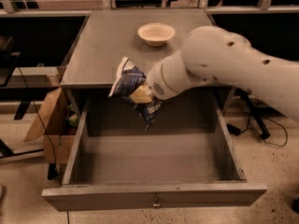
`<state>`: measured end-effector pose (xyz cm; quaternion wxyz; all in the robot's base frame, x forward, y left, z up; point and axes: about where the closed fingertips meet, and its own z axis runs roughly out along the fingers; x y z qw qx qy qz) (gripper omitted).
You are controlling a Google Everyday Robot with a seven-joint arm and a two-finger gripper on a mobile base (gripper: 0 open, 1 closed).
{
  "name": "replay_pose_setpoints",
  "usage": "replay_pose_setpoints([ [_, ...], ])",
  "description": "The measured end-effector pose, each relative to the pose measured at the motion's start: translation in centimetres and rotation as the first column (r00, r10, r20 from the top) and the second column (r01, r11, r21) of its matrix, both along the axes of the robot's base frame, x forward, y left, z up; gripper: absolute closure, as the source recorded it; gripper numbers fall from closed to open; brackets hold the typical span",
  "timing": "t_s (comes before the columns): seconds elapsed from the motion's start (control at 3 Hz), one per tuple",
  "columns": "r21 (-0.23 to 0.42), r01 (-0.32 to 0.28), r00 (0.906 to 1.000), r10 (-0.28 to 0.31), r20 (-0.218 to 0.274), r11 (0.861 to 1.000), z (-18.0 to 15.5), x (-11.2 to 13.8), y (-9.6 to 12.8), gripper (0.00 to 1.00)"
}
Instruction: Place blue chip bag into top drawer
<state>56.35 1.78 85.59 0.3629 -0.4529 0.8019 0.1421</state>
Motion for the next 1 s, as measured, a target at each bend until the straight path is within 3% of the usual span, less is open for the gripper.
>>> replay_pose_setpoints([
  [0.33, -0.165, 0.008, 0.9941, -0.025, -0.106, 0.986, -7.2, -0.4, -0.6, 1.00],
  [0.67, -0.262, 0.056, 0.9786, -0.105, -0.177, 0.963, -13.9, 1.0, -2.6, 1.00],
  [1.0, -0.298, 0.147, 0.9577, -0.211, -0.195, 0.943, -16.9, 3.8, -4.7, 1.00],
])
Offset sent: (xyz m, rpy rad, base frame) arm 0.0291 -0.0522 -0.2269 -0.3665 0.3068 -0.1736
